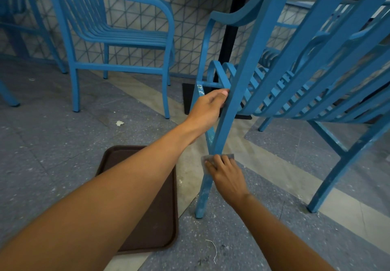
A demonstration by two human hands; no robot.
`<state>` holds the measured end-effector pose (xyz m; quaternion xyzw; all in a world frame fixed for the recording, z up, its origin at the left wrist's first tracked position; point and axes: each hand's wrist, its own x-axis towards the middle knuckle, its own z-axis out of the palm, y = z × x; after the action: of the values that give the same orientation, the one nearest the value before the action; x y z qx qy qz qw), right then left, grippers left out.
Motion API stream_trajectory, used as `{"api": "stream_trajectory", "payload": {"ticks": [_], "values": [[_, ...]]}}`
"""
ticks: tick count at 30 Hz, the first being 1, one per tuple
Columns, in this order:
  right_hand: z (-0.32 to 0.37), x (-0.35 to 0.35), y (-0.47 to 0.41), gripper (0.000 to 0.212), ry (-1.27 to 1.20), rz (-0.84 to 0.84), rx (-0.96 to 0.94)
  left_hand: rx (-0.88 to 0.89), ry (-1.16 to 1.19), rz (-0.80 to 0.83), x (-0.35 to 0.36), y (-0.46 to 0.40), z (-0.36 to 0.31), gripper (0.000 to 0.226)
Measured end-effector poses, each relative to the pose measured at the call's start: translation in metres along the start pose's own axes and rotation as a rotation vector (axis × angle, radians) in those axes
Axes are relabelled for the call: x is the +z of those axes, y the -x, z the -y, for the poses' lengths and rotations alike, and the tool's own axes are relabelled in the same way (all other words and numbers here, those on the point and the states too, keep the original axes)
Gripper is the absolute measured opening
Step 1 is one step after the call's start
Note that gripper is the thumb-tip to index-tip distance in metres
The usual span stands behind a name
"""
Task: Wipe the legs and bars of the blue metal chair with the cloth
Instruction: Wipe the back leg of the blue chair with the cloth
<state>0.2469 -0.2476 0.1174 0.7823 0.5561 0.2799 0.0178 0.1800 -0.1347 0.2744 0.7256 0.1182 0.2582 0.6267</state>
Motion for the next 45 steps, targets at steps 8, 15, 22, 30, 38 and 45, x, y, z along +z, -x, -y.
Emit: {"api": "stream_trajectory", "payload": {"ticks": [8,15,22,30,38,45], "values": [[0.002,-0.006,0.005,0.038,-0.144,0.000,0.088,-0.012,-0.012,0.010,0.000,-0.002,-0.001,0.034],[-0.007,0.000,0.015,0.011,-0.437,0.029,0.441,0.034,-0.155,0.010,-0.003,-0.007,-0.013,0.038],[-0.004,-0.007,0.011,0.018,-0.959,-0.222,0.999,0.108,-0.163,0.035,0.003,-0.014,-0.032,0.044],[0.024,0.004,-0.005,0.034,-1.114,-0.142,0.994,0.067,-0.089,-0.009,0.009,-0.016,-0.015,0.040],[0.024,0.011,0.004,0.027,-1.112,-0.064,0.994,0.074,-0.065,-0.040,0.011,-0.017,-0.008,0.039],[0.024,0.023,0.027,0.025,-1.097,0.110,0.971,0.092,-0.049,-0.022,0.010,-0.014,-0.007,0.040]]}}
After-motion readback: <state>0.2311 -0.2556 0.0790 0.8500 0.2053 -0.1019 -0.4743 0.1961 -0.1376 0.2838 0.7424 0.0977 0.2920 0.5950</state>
